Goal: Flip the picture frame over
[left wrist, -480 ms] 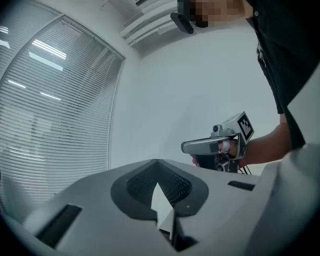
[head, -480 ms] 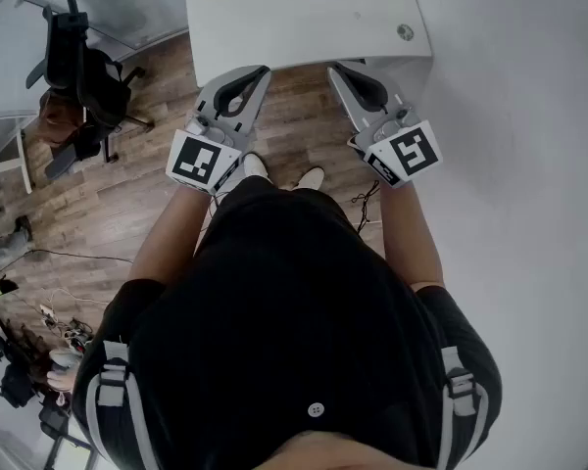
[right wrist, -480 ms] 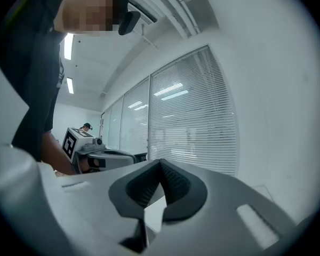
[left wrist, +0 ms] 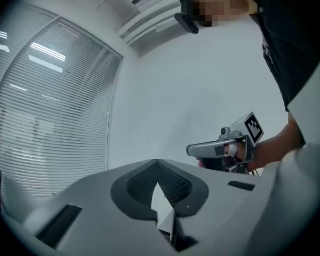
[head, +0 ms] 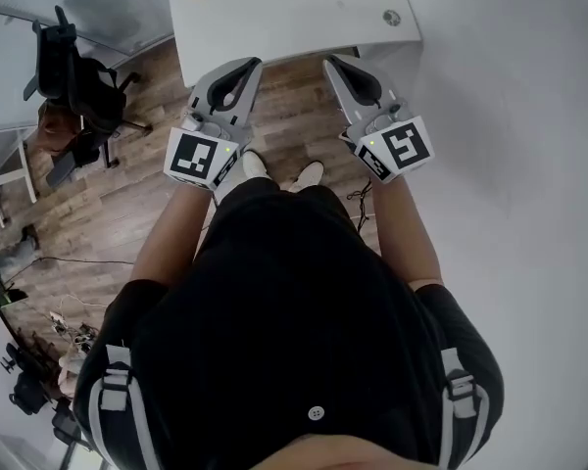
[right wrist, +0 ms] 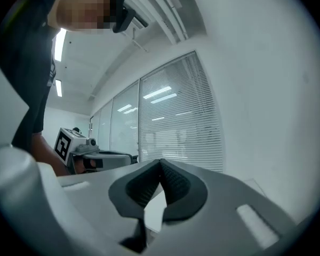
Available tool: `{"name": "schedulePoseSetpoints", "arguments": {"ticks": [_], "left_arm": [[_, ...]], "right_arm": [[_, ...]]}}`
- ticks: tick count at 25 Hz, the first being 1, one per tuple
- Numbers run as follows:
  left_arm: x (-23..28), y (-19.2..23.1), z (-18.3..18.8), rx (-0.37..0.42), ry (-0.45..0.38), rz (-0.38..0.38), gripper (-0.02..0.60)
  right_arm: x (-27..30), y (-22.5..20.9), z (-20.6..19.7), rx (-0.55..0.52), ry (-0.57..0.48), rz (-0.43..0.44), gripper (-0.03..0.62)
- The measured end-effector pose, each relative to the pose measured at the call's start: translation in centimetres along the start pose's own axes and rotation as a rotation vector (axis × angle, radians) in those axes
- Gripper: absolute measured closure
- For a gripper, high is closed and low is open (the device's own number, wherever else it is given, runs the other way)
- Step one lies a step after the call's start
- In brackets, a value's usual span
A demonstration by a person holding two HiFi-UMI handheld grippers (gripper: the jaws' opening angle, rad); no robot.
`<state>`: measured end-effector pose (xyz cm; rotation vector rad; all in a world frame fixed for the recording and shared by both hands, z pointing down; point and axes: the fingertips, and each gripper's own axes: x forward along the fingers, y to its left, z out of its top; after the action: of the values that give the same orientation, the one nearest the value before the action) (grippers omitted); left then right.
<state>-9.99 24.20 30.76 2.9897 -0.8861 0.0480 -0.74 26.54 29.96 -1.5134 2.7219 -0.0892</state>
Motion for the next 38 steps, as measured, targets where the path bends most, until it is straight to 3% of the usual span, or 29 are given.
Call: {"name": "schedulePoseSetpoints", "arguments": {"ticks": [16,23,31,38], "left_arm": [[-0.8,-2.0,-0.9,0.047,0.022,0.033,0.577],[-0.9,-3.1,-1.0,0.049,0.034,0.033,0.577],[0.2,-5.3,-1.8,0.043,0.052,0.031,0.577],[1.0,-7.7,-1.9,0.063,0.068,0.043,0.577]], "right_arm": [[-2.7,0.3,-0.5,-0.008,-0.003,-0.013,0.582],[-3.2,0.3,-1.5,-0.012,0.057,-0.005,0.411],[-5.3,-1.5,-1.6,-0.036,0.041,-0.061,0.271],[-7.6,-2.8,-1.6,-0.028,0.031,-0.057,0.240]]}}
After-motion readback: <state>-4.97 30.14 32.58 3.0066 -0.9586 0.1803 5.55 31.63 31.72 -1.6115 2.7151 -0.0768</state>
